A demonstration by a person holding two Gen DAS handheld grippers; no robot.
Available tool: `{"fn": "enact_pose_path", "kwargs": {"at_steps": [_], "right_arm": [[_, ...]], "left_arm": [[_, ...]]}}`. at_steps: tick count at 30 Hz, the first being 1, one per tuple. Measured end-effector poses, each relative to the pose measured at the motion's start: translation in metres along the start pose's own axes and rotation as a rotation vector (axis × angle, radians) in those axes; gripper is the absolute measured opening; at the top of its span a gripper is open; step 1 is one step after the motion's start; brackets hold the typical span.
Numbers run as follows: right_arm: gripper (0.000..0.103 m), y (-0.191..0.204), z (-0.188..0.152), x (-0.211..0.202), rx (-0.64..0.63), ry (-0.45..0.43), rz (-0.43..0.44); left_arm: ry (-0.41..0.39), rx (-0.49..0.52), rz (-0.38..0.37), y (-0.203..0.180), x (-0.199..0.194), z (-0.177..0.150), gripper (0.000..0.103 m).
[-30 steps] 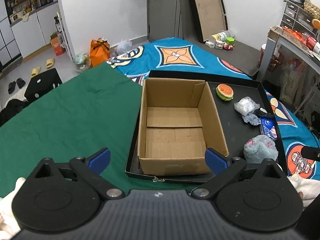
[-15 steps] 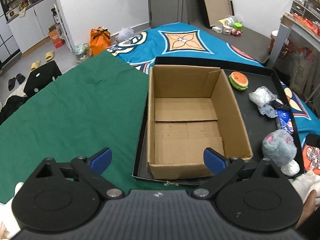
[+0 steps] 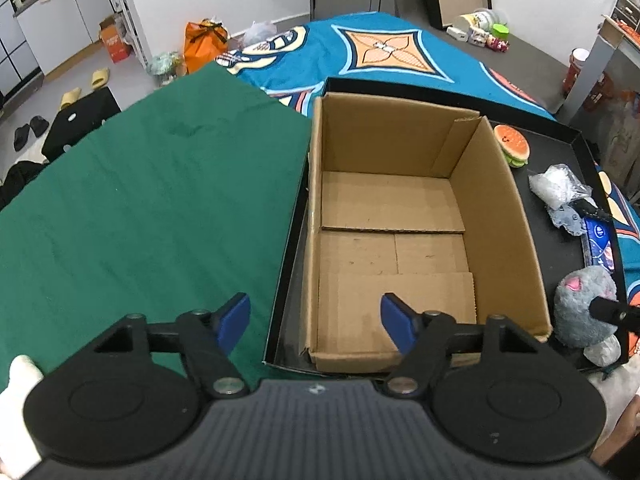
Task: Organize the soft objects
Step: 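Lower the right gripper onto the grey fluffy plush ball and close, then carry the plush ball with the right gripper into the cardboard box, release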
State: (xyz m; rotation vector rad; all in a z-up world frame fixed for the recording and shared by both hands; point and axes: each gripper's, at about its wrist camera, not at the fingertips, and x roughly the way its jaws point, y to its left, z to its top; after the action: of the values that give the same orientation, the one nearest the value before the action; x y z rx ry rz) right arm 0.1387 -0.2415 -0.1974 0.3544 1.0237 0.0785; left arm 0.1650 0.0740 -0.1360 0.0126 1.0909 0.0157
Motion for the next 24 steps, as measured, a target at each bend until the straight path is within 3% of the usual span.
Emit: {"fn": "enact_pose_path", "kwargs": {"at_steps": [5, 10, 17, 24], "right_arm": [[0.103, 0.004, 0.001, 0.007, -0.036, -0.024, -0.056], [0.103, 0.002, 0.004, 0.013, -0.024, -0.027, -0.093], [0.103, 0.000, 0.002, 0.028, -0.025, 0.011, -0.104], [0.087, 0.007, 0.000, 0.025, -0.091, -0.016, -0.102]], "left_arm": [[0.034, -0.030, 0.000, 0.006, 0.013, 0.000, 0.057], [0.020, -0.005, 0.004, 0.002, 0.016, 0.001, 0.045], [0.013, 0.017, 0.013, -0.001, 0.019, 0.001, 0.009], [-0.007, 0.064, -0.019, -0.005, 0.010, 0.003, 0.008]]}}
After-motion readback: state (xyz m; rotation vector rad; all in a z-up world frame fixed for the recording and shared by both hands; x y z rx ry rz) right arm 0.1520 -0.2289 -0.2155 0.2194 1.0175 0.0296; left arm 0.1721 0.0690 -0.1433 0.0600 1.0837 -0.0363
